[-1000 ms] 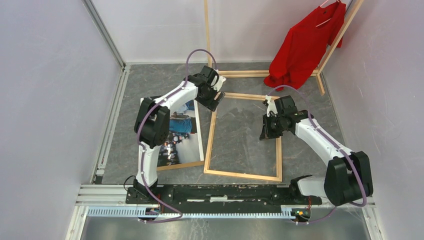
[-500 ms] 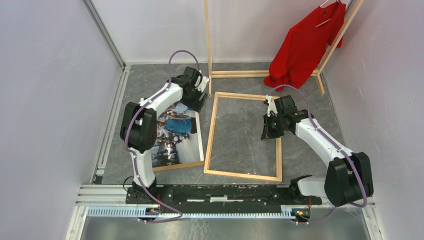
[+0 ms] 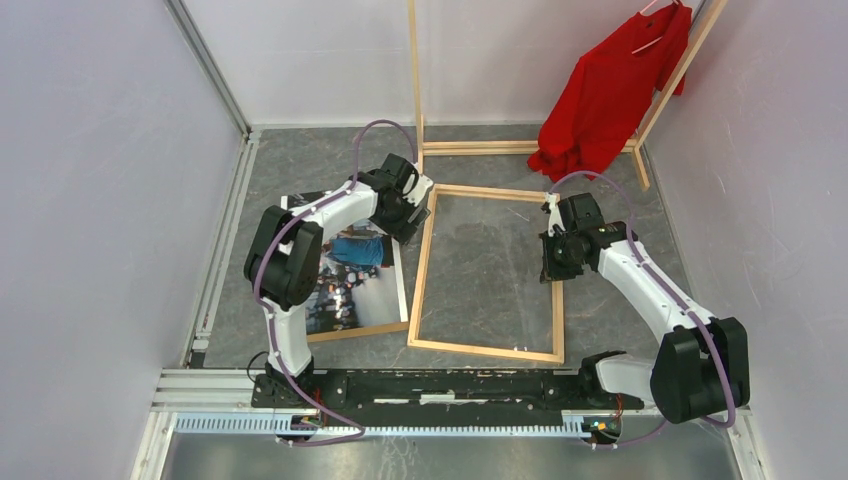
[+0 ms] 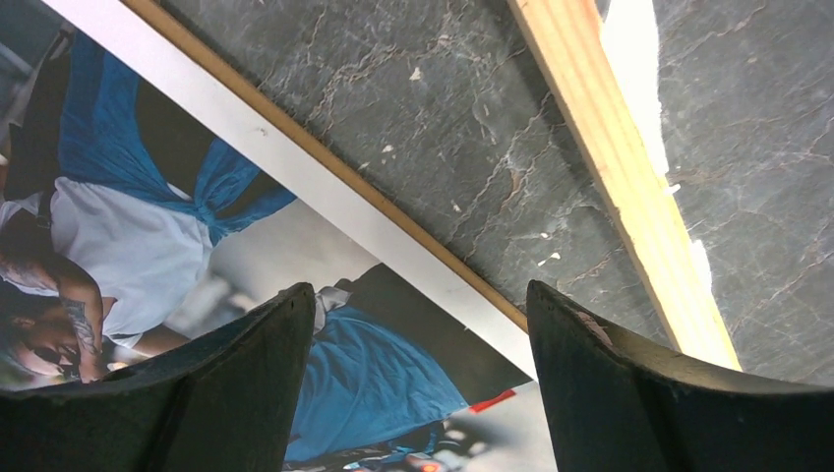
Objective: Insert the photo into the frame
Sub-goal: Place the photo frame item in the photo frame.
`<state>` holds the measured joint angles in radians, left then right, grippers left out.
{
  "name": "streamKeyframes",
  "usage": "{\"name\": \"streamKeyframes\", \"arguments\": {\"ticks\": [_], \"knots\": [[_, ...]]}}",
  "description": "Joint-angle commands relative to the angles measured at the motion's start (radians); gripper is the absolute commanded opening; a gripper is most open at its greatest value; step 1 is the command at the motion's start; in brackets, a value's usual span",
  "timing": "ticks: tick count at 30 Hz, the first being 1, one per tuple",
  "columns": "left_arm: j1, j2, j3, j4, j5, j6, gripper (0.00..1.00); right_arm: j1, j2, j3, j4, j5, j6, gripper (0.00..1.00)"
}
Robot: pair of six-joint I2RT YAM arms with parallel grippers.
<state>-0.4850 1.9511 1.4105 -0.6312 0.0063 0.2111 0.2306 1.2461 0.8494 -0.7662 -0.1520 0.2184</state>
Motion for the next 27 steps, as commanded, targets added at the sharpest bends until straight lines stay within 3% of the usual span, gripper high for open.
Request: {"name": "streamKeyframes", "arguments": {"ticks": [1,19,22,23,27], "knots": [[-0.006,-0.031,0.034,0.044,0.02,0.016,0.85,-0.001,-0.021,0.006,-0.004,0.005,-0.011,0.0],[-0.009,-0.044,-0.033,0.076,0.017,0.04,0.85,-0.004,-0.051,-0.059,0.124,-0.138,0.066,0.0],[-0.009,-0.049,-0.038,0.075,0.012,0.044,0.85,-0.005,-0.039,-0.049,0.101,-0.101,0.051,0.22],[-0.009,-0.055,-0.041,0.076,0.012,0.045,0.85,-0.005,-0.04,-0.055,0.107,-0.081,0.047,0.45],[-0.009,-0.06,-0.048,0.075,0.008,0.048,0.85,-0.005,-0.035,-0.071,0.126,-0.081,0.048,0.57]]}}
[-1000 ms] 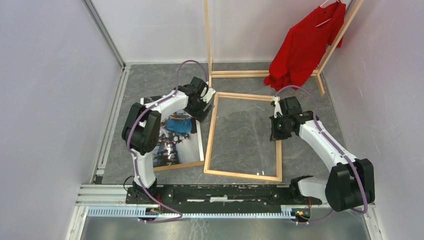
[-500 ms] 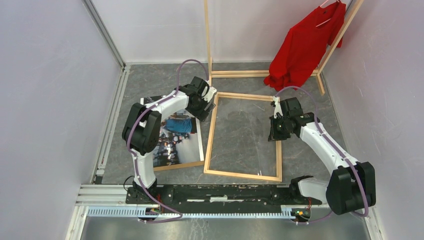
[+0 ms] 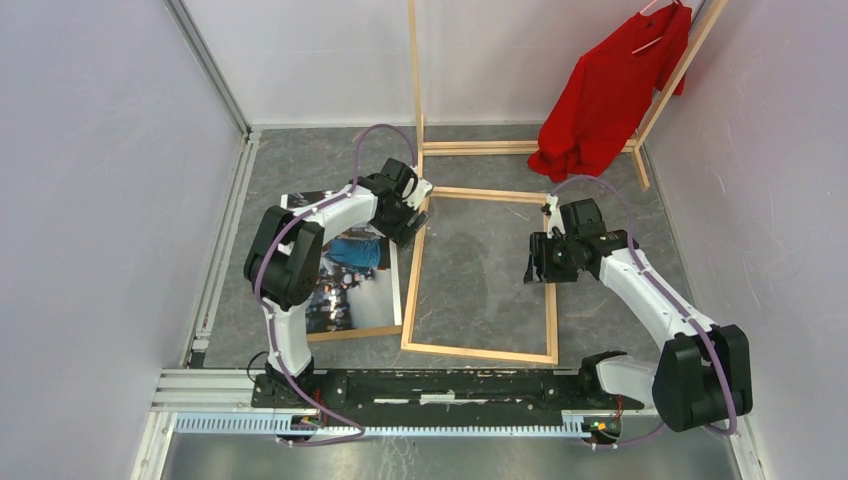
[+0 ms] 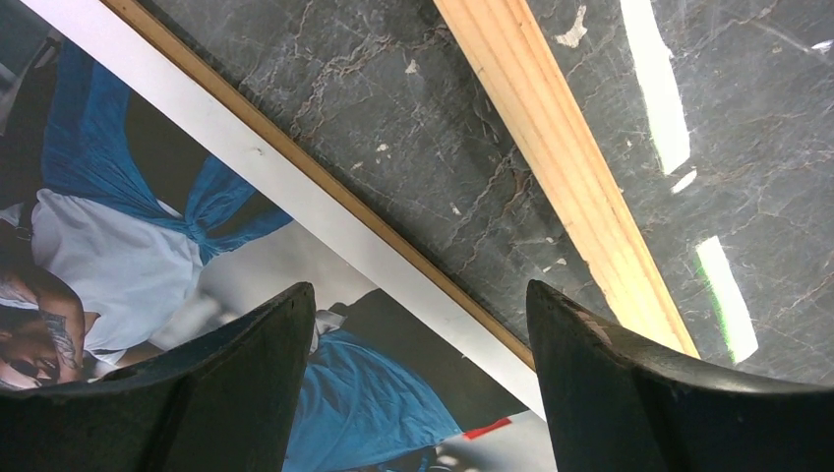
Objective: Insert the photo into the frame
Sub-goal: Place the photo frame item in the photo frame.
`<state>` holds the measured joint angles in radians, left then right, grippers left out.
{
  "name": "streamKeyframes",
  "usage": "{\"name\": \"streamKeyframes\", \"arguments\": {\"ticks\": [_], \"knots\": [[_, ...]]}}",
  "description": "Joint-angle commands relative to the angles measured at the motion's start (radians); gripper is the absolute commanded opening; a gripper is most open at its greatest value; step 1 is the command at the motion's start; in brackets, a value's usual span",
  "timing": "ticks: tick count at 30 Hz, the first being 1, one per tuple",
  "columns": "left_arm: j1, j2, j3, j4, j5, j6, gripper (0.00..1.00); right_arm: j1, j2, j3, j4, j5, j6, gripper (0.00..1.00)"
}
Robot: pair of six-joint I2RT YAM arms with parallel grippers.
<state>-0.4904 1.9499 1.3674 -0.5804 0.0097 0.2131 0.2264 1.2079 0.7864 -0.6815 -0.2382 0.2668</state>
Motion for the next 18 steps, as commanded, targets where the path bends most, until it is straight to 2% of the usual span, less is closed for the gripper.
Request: {"name": "streamKeyframes", "arguments": {"ticks": [1,4,15,18], "knots": [[-0.004,-0.061,-0.005,0.024,0.001,0.047,0.85,0.0,0.01,-0.009,0.042,0.004,-0.001,0.59],[-0.004,-0.065,-0.005,0.017,-0.003,0.05,0.85,-0.001,0.032,-0.006,0.051,0.009,-0.001,0.64],[-0.004,-0.075,-0.004,0.009,-0.006,0.054,0.86,0.0,0.092,-0.015,0.073,0.035,-0.011,0.72],[-0.004,-0.075,-0.004,0.01,-0.006,0.055,0.86,-0.001,0.11,-0.01,0.061,0.072,-0.024,0.82]]}}
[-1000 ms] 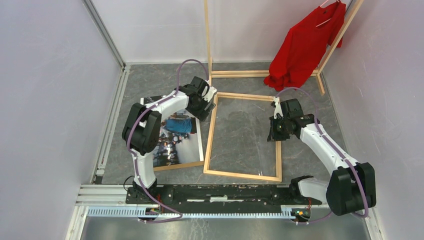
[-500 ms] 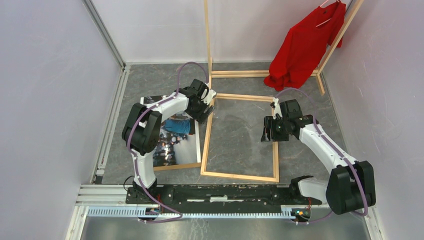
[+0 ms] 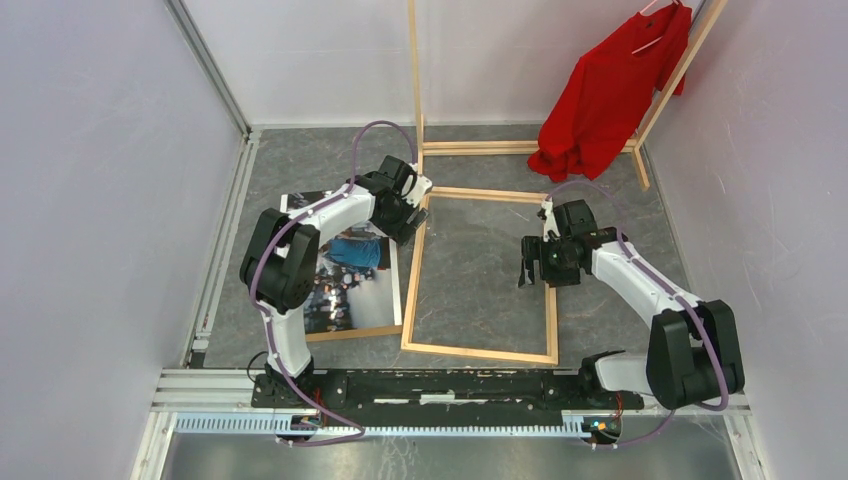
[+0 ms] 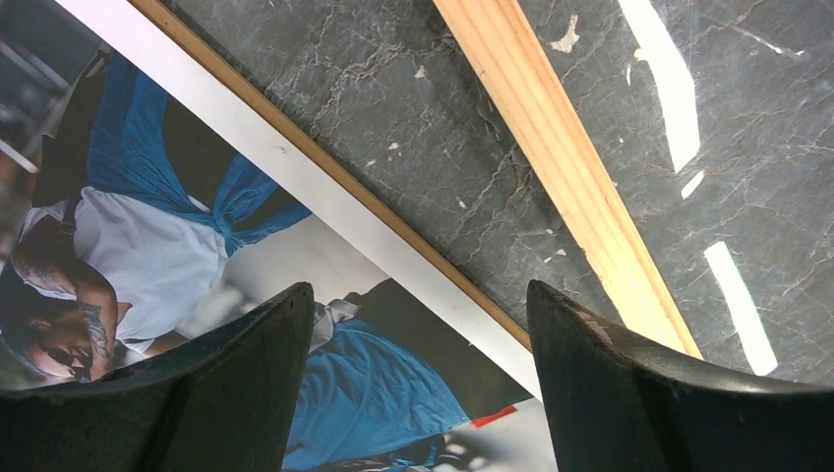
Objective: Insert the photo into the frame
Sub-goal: Place the photo frame item in the photo frame.
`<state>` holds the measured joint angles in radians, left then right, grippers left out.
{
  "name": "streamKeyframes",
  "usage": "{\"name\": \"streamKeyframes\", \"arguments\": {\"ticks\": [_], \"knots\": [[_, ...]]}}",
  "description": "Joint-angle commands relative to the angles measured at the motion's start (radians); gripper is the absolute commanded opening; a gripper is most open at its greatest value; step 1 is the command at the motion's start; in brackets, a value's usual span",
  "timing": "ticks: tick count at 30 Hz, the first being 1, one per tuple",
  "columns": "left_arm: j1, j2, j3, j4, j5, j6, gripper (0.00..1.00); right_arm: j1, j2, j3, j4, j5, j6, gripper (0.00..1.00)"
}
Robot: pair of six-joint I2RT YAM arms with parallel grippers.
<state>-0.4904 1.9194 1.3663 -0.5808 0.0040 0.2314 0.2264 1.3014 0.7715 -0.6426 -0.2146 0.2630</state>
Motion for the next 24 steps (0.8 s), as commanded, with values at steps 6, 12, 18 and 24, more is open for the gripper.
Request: {"name": "streamKeyframes", "arguments": {"ticks": [6,12,18,24], "knots": [[-0.004,-0.048,-0.001,0.012,-0.002,0.039,0.86,0.0,-0.002,0.01,0.028,0.118,-0.016,0.96],[-0.004,-0.048,0.0,0.0,-0.002,0.045,0.86,-0.002,0.0,0.032,0.029,0.142,-0.014,0.97],[-0.004,-0.057,-0.009,-0.003,-0.001,0.047,0.86,-0.007,0.011,0.011,0.075,0.083,0.015,0.94],[-0.004,-0.061,-0.014,-0.003,0.014,0.039,0.86,-0.006,0.01,-0.034,0.115,0.041,0.04,0.86]]}}
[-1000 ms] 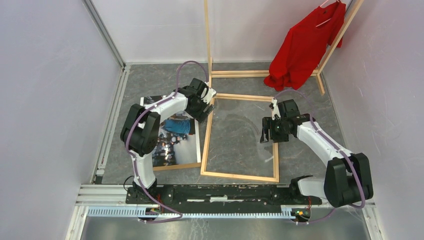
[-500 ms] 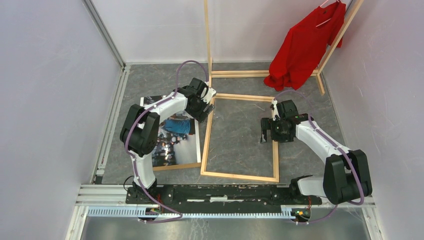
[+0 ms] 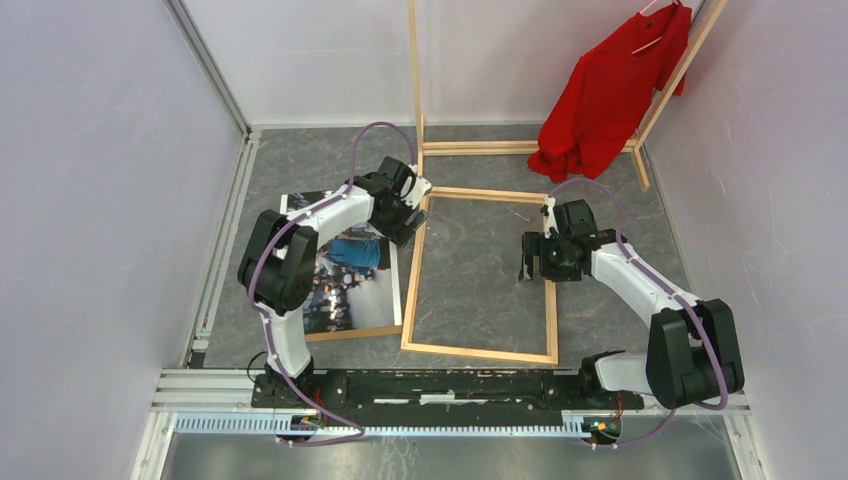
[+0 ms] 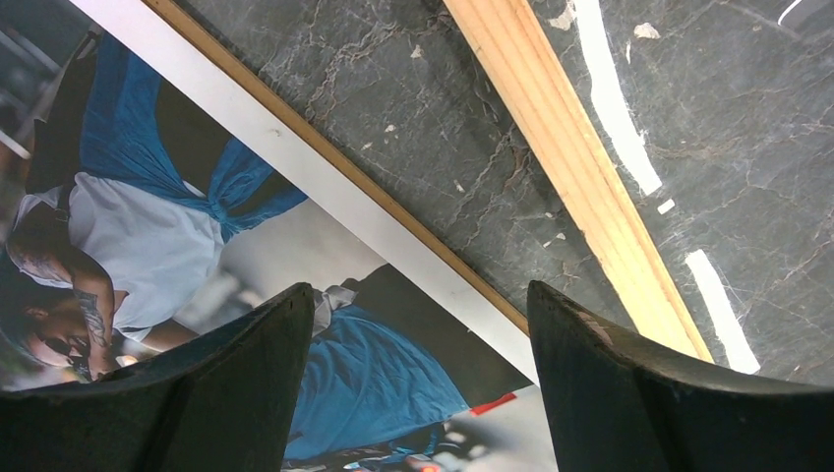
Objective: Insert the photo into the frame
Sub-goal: Place the photo frame item in the photo frame.
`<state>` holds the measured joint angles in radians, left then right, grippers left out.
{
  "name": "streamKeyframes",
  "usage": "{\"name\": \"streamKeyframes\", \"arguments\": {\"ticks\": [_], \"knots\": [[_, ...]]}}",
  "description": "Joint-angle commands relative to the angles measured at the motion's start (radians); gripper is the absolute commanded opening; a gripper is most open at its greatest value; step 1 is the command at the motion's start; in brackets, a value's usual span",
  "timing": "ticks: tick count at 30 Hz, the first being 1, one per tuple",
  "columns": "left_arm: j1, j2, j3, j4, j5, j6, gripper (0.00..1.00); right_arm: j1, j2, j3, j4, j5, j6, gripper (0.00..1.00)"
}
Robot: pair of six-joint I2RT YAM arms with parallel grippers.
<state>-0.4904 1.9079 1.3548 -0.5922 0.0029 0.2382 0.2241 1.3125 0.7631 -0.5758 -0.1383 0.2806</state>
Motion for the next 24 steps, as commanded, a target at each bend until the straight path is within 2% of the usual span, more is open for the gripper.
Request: {"name": "streamKeyframes", "arguments": {"ticks": [1,24], "knots": [[-0.004,-0.049,-0.007,0.013,0.021,0.03,0.86,-0.004,-0.004,-0.033,0.052,-0.039,0.024,0.85],[-0.049,0.04,-0.009,0.06,0.066,0.02,0.85,0.006,0.012,-0.099,0.143,-0.122,0.083,0.81]]}}
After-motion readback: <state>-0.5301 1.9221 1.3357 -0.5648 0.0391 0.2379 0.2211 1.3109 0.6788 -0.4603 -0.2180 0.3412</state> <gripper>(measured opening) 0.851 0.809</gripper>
